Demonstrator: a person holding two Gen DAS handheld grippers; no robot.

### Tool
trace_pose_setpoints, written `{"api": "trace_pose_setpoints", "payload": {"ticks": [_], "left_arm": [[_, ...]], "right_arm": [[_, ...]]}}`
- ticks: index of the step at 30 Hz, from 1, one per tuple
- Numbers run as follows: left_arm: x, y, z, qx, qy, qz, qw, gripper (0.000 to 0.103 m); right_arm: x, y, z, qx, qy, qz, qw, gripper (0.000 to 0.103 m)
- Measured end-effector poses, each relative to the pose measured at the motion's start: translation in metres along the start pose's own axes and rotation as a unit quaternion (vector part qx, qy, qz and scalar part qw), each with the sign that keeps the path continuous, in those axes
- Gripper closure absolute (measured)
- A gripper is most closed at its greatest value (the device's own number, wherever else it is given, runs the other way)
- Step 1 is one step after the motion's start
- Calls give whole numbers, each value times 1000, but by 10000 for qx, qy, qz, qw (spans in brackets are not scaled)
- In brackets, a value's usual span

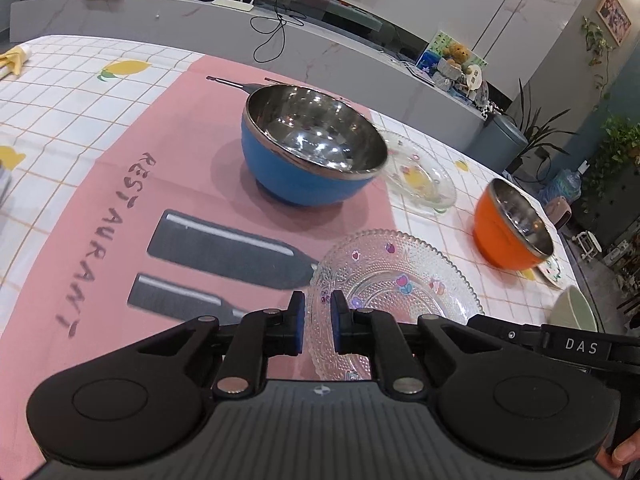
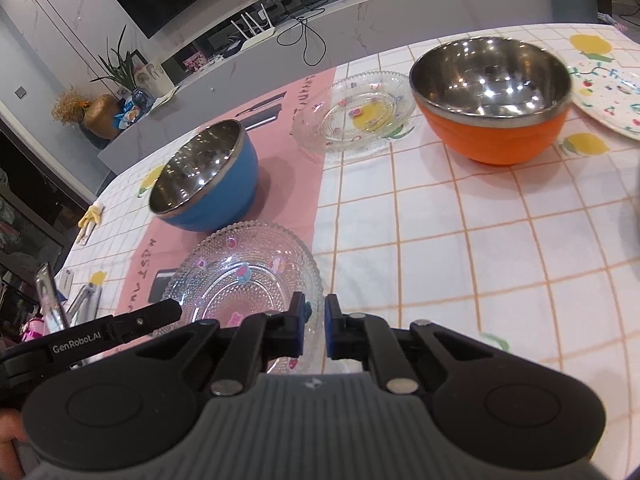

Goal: Organize plates and bowls

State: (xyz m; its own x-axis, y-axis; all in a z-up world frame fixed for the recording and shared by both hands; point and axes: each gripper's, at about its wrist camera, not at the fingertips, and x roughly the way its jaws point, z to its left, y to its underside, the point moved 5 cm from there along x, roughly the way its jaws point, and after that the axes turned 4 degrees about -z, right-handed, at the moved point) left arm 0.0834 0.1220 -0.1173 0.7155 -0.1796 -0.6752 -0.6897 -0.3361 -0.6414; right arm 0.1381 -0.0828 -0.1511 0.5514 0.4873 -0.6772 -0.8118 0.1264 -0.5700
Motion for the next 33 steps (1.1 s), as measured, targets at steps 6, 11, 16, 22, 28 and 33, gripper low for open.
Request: {"api": "trace_pose_setpoints", "payload": {"ticks": [6, 11, 16, 22, 28, 33], "left_arm": [[-16, 17, -9, -24, -57, 111, 9999, 90], [-14, 31, -10, -30, -94, 205, 9997, 90], [-4, 42, -6, -118, -123, 348, 9992, 90], [-1, 46, -7, -61, -170, 372, 9991, 90], [1, 48, -6, -45, -178, 426, 9989, 89], [2, 48, -9, 84, -230, 469, 9986, 87]], "right_arm": [[-17, 20, -4, 110, -37, 102, 9999, 95], [-20, 34, -10, 138, 24, 173, 9998, 95], [-12, 43, -18, 208, 97, 300, 9993, 95], [-8, 48, -21, 231, 112, 363, 9990, 95], [-7, 49, -22, 220, 115, 382, 9990, 95], [-6, 49, -20, 173, 100, 416, 9989, 91]]}}
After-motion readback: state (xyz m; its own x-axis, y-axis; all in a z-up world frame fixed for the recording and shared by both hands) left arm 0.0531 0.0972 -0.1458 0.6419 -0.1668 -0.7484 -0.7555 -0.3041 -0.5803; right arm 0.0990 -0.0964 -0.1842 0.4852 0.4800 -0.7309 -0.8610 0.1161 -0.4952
